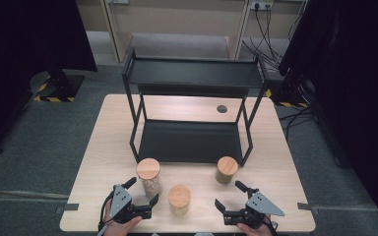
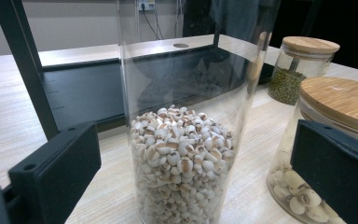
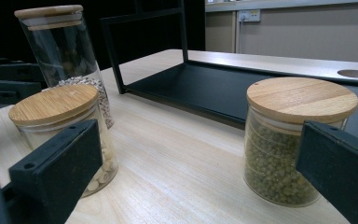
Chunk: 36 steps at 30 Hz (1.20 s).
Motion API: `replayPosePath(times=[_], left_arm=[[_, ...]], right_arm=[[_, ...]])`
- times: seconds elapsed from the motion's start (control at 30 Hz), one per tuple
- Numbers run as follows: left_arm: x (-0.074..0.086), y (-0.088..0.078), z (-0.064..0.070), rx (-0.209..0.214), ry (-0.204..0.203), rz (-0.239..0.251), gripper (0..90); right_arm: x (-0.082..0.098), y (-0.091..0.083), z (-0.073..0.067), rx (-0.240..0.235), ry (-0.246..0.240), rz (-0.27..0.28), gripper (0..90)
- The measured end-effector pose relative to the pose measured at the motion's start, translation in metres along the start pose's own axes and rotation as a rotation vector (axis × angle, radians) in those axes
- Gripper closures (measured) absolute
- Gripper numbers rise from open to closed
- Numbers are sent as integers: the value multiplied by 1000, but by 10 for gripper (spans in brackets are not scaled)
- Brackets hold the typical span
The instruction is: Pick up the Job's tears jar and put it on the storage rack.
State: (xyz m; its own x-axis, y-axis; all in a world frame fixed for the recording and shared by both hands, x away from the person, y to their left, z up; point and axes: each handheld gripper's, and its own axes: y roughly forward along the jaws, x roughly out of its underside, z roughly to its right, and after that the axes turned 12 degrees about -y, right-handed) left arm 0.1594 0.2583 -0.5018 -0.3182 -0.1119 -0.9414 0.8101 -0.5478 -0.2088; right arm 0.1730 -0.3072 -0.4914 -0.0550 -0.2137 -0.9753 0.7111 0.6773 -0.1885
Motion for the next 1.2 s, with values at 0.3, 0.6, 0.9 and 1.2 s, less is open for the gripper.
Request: replayPosePath(times=[0.3,0.6,0.9,1.2], left_arm=[[0,-1,0,-5,-4,2,11],[1,-1,0,-5,-7,6,16],[1,-1,0,-3,-6,10,16],[1,1,1,-5,-9,16,16]], right_arm=[[0,1,-1,-1,0,-4,9],[0,1,-1,-5,3,-2,10],[1,0,-1,-5,5,4,10],[1,0,-1,-4,6,4,11]])
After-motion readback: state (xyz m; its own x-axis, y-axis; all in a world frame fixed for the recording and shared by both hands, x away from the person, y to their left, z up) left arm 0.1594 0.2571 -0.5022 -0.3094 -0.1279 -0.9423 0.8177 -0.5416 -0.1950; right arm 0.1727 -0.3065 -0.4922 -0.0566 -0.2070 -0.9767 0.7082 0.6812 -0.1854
